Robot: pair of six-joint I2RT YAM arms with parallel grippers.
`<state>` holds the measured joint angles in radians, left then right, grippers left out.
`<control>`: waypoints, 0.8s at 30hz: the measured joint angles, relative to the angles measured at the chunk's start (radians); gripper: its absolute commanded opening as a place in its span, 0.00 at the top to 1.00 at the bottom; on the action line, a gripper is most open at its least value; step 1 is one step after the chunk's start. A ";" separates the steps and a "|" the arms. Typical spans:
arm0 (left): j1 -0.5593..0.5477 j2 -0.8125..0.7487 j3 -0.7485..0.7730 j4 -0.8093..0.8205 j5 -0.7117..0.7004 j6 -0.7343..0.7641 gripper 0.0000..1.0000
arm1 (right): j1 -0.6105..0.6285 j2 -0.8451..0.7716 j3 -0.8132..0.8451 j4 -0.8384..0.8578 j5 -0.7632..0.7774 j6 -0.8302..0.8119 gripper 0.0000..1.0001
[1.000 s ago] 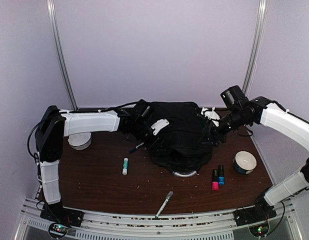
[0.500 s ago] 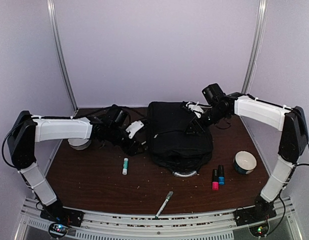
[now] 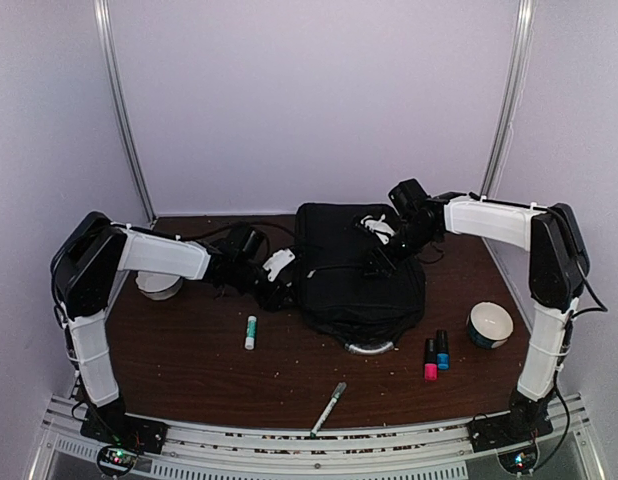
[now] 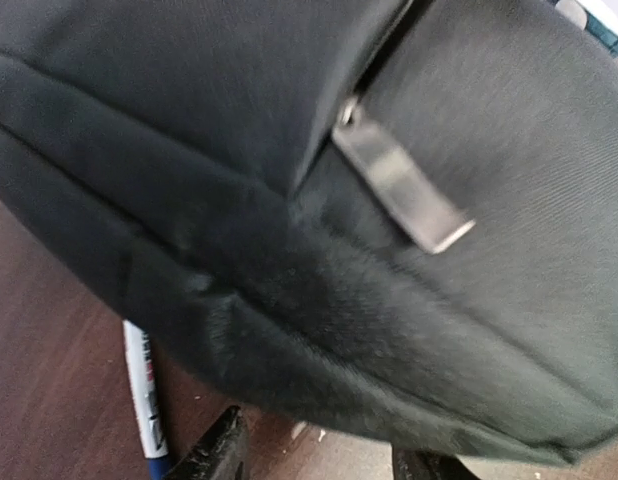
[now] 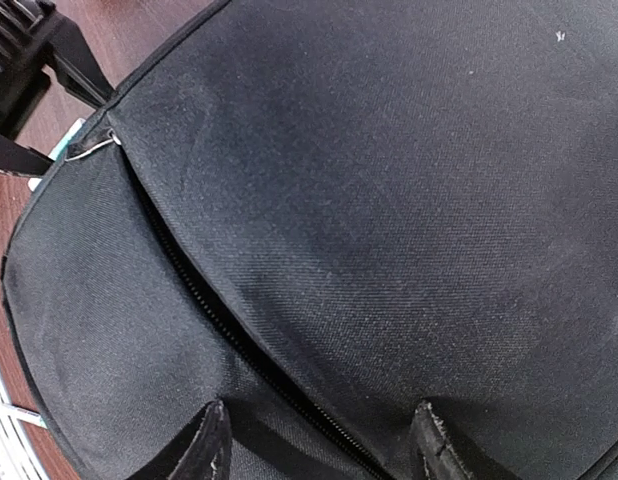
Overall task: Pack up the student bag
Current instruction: Grab the largest pocket of the student bag.
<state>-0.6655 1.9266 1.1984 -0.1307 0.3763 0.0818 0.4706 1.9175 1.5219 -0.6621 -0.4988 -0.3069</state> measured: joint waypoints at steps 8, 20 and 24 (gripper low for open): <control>0.000 0.036 0.010 0.003 -0.005 0.016 0.59 | -0.005 0.011 0.000 0.005 -0.025 0.010 0.40; 0.000 0.084 0.048 -0.007 -0.007 0.021 0.89 | -0.006 0.015 0.002 0.001 -0.039 0.026 0.42; -0.001 0.081 0.052 -0.021 -0.029 0.021 0.97 | -0.003 0.015 0.035 -0.027 -0.048 0.032 0.43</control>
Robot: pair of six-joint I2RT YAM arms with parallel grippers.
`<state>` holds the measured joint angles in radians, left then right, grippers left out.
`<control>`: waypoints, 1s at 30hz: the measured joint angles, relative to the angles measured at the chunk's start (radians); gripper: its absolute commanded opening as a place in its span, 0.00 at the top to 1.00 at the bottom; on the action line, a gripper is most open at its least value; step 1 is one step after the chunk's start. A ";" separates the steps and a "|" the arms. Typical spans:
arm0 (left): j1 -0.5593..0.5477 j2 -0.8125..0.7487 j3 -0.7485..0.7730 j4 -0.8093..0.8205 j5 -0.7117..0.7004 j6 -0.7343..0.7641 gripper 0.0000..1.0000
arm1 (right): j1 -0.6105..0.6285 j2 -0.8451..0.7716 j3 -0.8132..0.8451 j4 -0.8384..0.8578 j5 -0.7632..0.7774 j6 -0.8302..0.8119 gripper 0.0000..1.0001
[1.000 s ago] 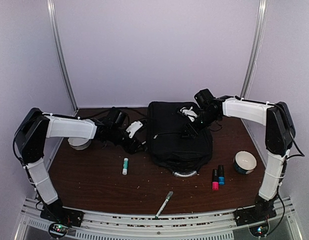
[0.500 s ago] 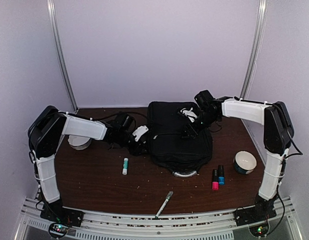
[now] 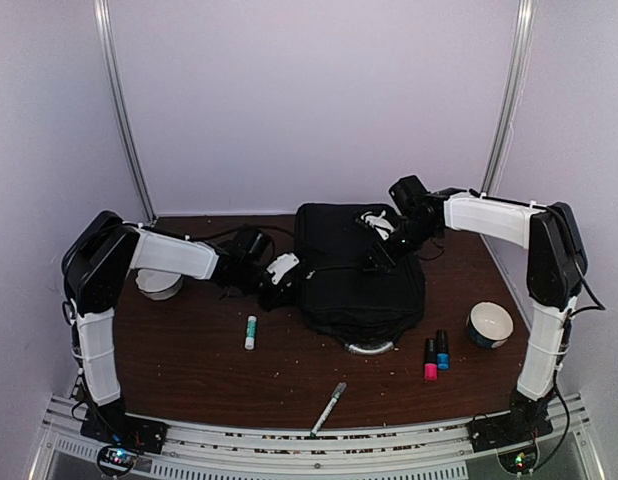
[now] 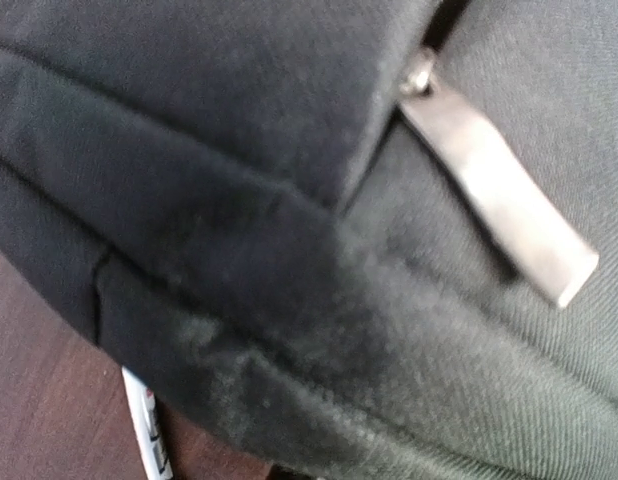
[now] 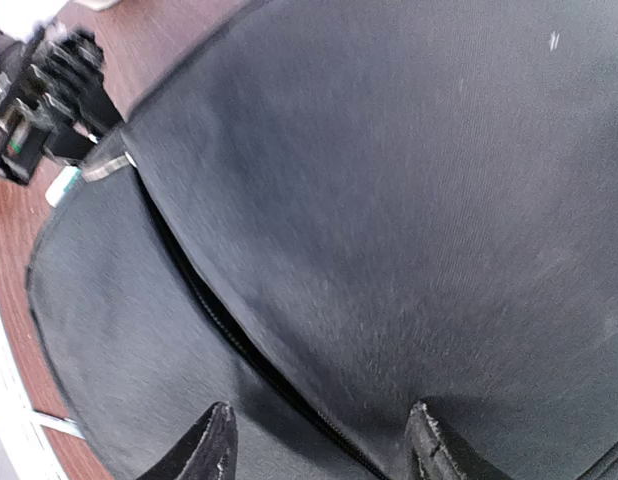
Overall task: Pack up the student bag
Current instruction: Grab the largest pocket of the student bag, then hold the largest pocket of the student bag, then zip the largest pocket of the bag in the student bag.
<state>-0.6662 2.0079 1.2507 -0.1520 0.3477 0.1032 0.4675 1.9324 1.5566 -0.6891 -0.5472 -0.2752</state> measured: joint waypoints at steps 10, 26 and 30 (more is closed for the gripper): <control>-0.001 -0.100 -0.063 -0.012 -0.034 -0.012 1.00 | 0.090 0.139 0.326 0.011 -0.042 0.146 0.46; -0.006 -0.197 -0.142 -0.052 -0.059 -0.053 1.00 | 0.202 0.505 0.632 0.112 -0.156 0.372 0.49; -0.021 -0.203 -0.153 -0.056 -0.061 -0.074 1.00 | 0.198 0.518 0.632 0.130 -0.156 0.407 0.50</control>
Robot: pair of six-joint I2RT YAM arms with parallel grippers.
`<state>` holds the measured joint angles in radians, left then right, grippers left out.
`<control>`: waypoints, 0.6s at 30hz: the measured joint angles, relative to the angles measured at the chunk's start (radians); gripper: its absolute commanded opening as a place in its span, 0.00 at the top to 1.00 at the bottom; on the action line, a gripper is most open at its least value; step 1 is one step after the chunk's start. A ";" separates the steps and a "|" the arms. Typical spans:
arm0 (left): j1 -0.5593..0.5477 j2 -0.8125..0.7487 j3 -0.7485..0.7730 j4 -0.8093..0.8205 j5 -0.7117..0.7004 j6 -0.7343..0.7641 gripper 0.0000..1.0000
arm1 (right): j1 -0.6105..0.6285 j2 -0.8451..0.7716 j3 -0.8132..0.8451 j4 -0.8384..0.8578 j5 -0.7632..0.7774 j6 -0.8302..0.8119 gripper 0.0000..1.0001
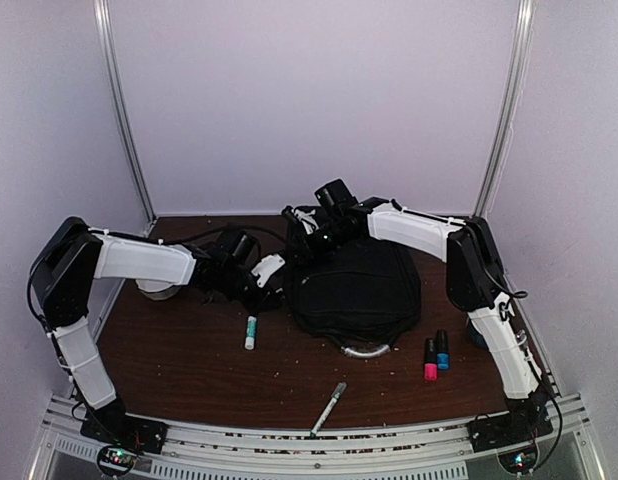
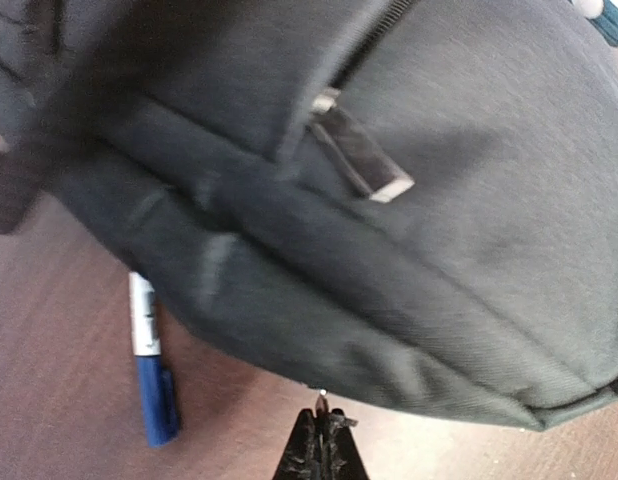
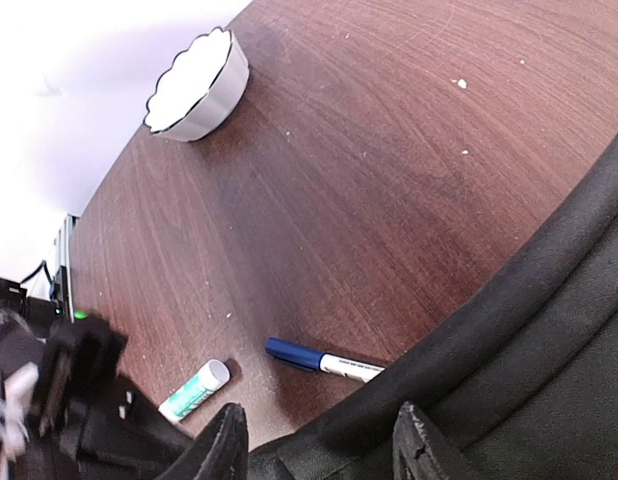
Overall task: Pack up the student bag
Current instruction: Zip the largest pocket of the bag in the student bag.
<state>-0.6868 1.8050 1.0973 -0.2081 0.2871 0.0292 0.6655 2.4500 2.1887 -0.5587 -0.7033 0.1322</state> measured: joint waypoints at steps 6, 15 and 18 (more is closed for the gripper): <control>-0.121 0.001 -0.003 -0.030 -0.016 0.000 1.00 | 0.000 0.000 -0.002 0.008 0.010 0.024 0.52; -0.246 0.040 0.043 -0.056 -0.022 0.022 1.00 | 0.000 0.000 -0.005 0.011 0.016 0.030 0.53; -0.246 0.060 0.067 -0.060 -0.022 0.030 1.00 | 0.000 0.000 -0.005 0.010 0.016 0.025 0.52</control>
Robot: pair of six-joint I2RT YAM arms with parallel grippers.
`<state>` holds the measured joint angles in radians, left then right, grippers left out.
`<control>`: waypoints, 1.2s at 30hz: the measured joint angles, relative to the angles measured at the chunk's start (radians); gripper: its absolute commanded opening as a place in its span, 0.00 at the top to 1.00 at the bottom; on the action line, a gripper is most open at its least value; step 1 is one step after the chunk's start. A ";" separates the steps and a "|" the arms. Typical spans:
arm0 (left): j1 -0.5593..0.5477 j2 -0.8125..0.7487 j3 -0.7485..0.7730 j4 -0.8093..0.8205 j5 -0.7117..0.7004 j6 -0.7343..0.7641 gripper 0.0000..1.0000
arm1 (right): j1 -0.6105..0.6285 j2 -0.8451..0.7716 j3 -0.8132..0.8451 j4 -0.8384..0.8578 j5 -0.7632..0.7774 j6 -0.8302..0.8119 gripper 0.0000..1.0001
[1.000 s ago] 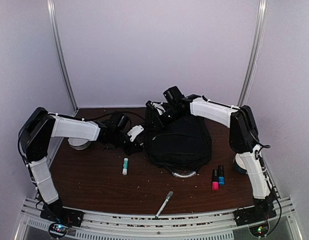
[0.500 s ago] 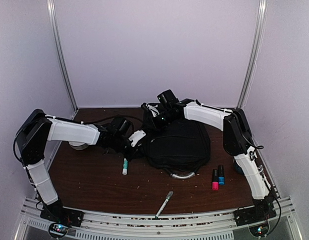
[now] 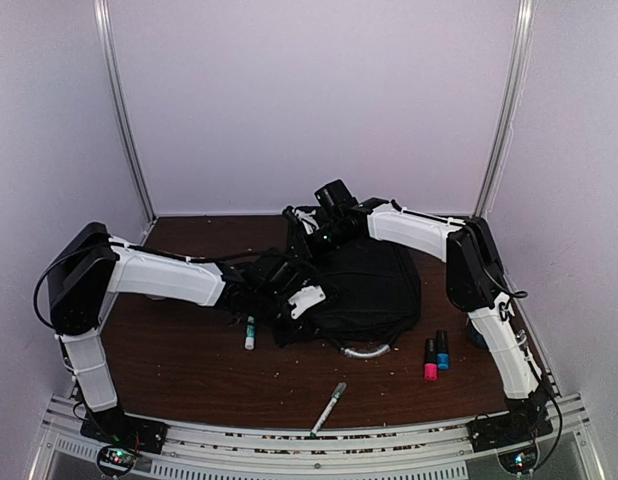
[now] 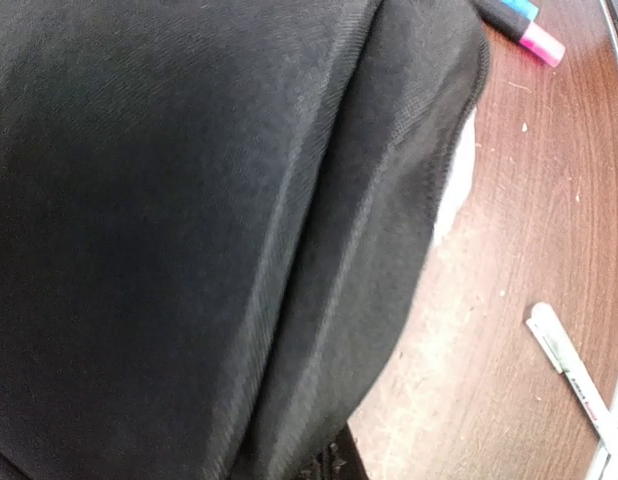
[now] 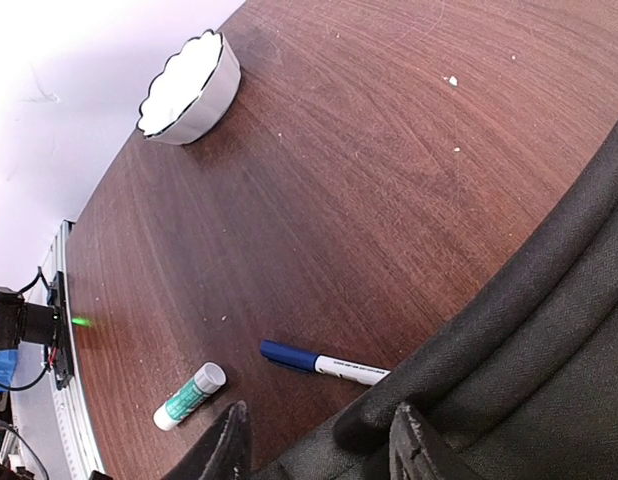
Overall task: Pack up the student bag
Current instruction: Zip the largest pocket of the bag in the student bag, then adjust the student bag at the center of the board.
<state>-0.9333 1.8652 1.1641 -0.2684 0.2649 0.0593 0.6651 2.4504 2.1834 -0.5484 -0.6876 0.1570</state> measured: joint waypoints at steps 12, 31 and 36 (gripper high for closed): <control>-0.053 0.187 0.251 -0.092 0.007 0.099 0.94 | -0.012 -0.002 0.039 -0.069 0.057 -0.097 0.48; -0.018 -0.135 0.100 -0.127 -0.100 0.059 0.48 | -0.191 -0.805 -0.387 -0.098 0.267 -0.296 0.13; 0.096 -0.136 0.108 -0.132 -0.066 -0.068 0.47 | -0.212 -0.924 -0.522 -0.140 0.316 -0.354 0.12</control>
<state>-0.8371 1.7290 1.2720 -0.4000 0.1989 -0.0086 0.4530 1.5261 1.6611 -0.6880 -0.3714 -0.1970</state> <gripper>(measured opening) 0.524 0.889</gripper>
